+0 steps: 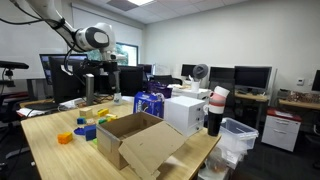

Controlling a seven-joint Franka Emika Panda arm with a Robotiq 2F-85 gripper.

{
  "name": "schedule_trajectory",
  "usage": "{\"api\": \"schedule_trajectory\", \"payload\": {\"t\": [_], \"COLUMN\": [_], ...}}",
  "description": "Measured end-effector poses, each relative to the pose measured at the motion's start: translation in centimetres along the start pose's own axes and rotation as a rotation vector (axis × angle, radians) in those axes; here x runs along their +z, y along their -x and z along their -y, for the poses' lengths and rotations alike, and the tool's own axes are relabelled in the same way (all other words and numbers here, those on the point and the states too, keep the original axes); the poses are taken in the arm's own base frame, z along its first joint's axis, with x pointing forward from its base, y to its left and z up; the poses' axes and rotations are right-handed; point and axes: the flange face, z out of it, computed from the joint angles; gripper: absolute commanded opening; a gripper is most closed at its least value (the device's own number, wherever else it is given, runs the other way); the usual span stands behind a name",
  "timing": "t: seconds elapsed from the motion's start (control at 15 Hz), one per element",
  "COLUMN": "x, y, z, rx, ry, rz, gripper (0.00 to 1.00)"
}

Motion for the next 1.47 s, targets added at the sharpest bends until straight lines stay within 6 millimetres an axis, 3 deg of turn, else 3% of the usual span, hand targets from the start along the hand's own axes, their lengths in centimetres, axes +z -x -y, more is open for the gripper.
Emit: {"api": "schedule_trajectory", "payload": {"t": [0.47,0.73,1.13,1.47], "x": [0.1,0.5,1.4,1.8], "y": [-0.8,-2.2,-5.4,-8.0], "z": [5.4,7.5,7.6,7.7], "rx": [0.355,0.559,0.804,0.867], "ry": [-0.012,-0.013,0.047,0.076], "rz": [-0.041,-0.087,-0.163,-0.178], "gripper": [1.0,1.0,1.0,1.0]}}
